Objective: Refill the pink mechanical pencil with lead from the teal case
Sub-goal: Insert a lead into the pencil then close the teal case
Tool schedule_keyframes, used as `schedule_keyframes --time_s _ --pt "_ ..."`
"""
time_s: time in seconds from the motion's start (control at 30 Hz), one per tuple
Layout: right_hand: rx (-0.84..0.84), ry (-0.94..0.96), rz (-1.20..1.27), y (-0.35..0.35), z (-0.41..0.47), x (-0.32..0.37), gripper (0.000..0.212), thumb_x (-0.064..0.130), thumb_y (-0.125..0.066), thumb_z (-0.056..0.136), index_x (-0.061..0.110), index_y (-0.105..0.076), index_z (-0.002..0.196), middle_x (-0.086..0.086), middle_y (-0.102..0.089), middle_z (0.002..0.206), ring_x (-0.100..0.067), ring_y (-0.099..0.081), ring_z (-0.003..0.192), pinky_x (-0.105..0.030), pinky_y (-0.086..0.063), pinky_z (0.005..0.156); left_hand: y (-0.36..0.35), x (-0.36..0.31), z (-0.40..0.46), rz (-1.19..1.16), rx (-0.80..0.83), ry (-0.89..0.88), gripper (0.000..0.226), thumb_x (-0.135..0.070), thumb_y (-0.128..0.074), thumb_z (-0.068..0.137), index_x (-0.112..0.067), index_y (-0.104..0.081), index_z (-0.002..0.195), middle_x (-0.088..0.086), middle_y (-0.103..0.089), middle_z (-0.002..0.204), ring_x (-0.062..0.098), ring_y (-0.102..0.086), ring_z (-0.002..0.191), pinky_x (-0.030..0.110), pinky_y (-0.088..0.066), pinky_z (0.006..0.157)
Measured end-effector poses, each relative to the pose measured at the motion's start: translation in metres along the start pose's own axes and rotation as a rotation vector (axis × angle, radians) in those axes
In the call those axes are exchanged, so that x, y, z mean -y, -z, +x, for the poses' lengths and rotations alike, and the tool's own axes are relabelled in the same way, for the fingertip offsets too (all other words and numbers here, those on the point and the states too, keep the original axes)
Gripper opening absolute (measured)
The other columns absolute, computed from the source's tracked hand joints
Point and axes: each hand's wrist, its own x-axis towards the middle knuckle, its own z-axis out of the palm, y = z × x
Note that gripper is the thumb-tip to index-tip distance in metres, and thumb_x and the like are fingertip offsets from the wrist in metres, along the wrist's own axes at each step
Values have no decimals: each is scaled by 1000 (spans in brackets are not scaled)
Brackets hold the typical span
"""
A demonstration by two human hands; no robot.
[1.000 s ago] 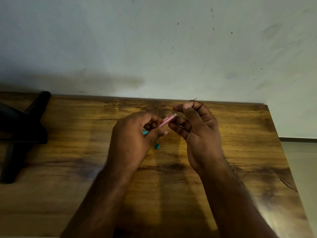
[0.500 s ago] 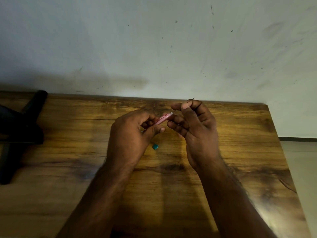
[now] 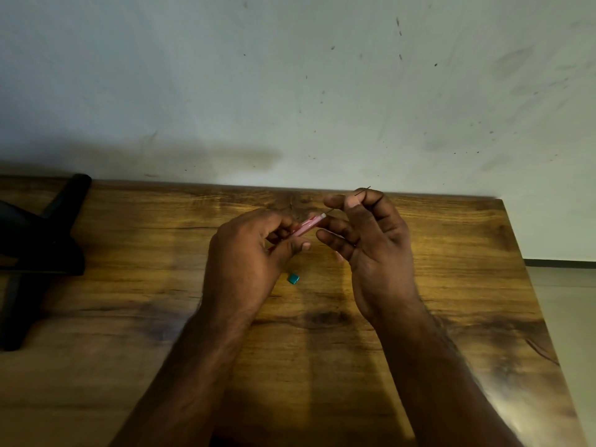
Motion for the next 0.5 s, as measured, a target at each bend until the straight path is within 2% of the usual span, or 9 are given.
schedule_keyframes --time_s 0.23,0.4,0.5 --pt "-2 -6 -24 1 1 -2 5 13 -56 103 11 -60 102 -14 -74 112 -36 -75 102 -37 -61 78 -1 0 1 -4 15 2 27 -30 -86 79 -21 -78 103 -15 -69 88 -4 -62 81 14 -44 64" --pt "5 -16 -77 2 2 -4 7 4 -56 103 8 -61 100 -15 -73 109 -20 -74 87 -35 -62 78 -2 -1 1 -9 6 -3 28 -30 -86 79 -21 -78 104 -15 -69 88 -3 -62 81 14 -44 65" --pt "31 -16 -127 2 2 -7 9 0 -56 102 5 -63 99 -14 -73 100 -19 -74 85 -37 -62 80 -3 -2 1 -16 0 -8 26 -28 -87 79 -23 -78 104 -19 -68 87 -8 -62 80 7 -41 64"
